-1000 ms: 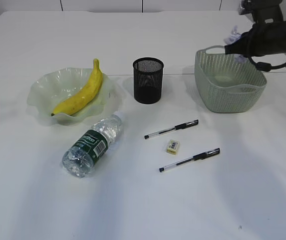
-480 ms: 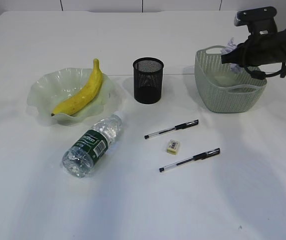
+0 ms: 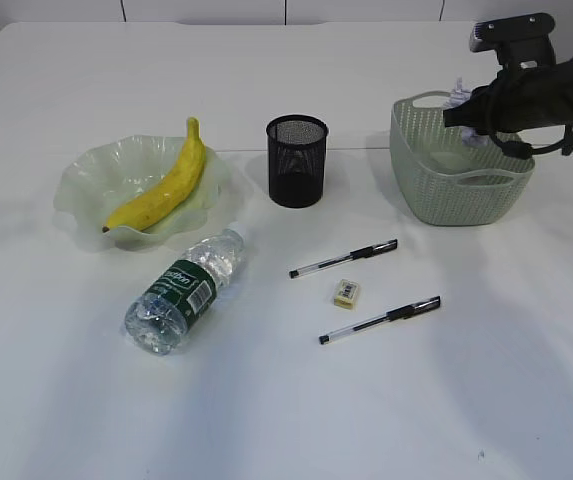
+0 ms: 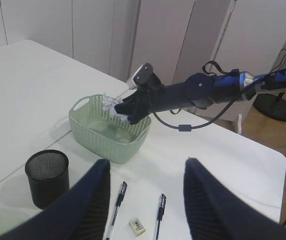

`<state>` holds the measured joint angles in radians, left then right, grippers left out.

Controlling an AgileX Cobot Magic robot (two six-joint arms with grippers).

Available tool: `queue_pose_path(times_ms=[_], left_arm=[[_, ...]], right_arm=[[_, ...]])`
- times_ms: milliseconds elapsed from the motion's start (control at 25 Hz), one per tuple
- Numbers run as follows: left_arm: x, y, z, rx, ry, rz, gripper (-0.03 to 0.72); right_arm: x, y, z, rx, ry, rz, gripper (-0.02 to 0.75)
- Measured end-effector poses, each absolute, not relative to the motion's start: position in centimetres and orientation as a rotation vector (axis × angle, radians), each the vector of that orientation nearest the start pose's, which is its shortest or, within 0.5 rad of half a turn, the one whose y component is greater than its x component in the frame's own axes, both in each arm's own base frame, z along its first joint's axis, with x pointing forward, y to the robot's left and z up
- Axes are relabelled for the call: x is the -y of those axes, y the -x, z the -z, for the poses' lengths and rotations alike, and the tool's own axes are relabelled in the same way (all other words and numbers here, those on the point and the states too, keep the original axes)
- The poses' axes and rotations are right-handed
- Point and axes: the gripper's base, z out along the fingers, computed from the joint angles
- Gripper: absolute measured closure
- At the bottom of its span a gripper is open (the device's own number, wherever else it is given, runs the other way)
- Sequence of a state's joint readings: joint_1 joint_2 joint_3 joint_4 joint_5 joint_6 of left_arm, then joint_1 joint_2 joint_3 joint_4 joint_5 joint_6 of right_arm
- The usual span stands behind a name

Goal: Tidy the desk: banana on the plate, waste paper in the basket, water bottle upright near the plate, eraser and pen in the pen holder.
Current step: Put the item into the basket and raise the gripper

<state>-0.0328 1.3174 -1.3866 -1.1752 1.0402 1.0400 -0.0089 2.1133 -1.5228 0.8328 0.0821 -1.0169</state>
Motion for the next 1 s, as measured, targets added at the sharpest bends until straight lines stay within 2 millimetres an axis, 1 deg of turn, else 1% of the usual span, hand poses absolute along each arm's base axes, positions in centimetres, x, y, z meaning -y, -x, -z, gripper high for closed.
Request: queue_pose_path(times_ms=[240, 520, 800, 1000], left_arm=[[8.1, -25.85, -44.41, -1.751, -0.75, 0.825, 0.347], [8.1, -25.85, -44.41, -1.751, -0.75, 0.825, 0.347], [8.1, -25.85, -44.41, -1.751, -0.75, 0.825, 0.347], [8.1, -25.85, -44.41, -1.751, -0.75, 0.825, 0.347]], right_arm=[[-0.15, -48.63, -19.53, -2.118, 0.177, 0.021, 0.486], [-0.2, -48.64, -19.55, -2.12, 0.105, -0.027, 0.456], [-0.25, -48.63, -19.55, -2.122, 0.076, -0.051, 0.376], [-0.29, -48.62, -19.53, -2.124, 0.079, -0.055, 0.363]])
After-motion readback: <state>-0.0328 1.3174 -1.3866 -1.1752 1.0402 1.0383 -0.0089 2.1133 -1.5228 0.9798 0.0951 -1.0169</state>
